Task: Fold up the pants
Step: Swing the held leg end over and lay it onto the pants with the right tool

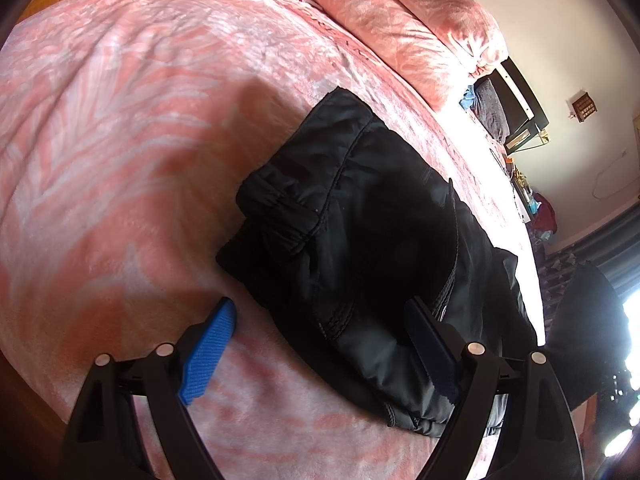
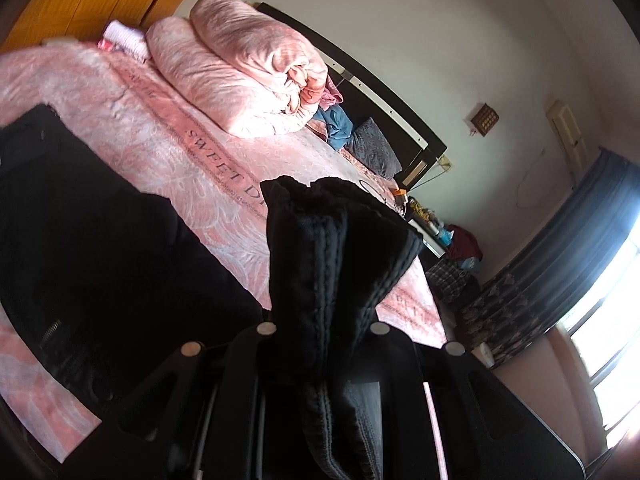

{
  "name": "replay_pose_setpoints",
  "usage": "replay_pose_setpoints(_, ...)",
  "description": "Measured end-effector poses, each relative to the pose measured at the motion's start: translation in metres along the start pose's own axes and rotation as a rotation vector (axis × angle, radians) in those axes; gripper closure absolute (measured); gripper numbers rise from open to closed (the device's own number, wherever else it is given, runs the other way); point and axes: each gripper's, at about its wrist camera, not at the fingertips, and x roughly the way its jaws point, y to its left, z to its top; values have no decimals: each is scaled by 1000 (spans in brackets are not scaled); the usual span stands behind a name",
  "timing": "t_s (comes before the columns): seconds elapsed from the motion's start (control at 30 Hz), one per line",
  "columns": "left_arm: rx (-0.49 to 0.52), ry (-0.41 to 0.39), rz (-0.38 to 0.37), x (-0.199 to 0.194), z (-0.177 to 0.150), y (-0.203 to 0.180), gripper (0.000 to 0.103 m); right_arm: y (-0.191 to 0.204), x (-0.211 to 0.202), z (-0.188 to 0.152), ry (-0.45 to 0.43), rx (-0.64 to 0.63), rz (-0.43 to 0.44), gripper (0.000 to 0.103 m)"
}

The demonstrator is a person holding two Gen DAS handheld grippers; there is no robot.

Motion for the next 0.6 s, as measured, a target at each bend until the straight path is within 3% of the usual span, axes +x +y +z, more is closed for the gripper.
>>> replay_pose_setpoints(0.37, -9, -2, -14, -2, -1, 2, 16, 99, 11, -34, -46, -439, -168, 91)
replay_pose_setpoints(0.6, -13, -3, -23, -3, -1, 3, 16, 135, 22, -59, -28, -593, -192, 90)
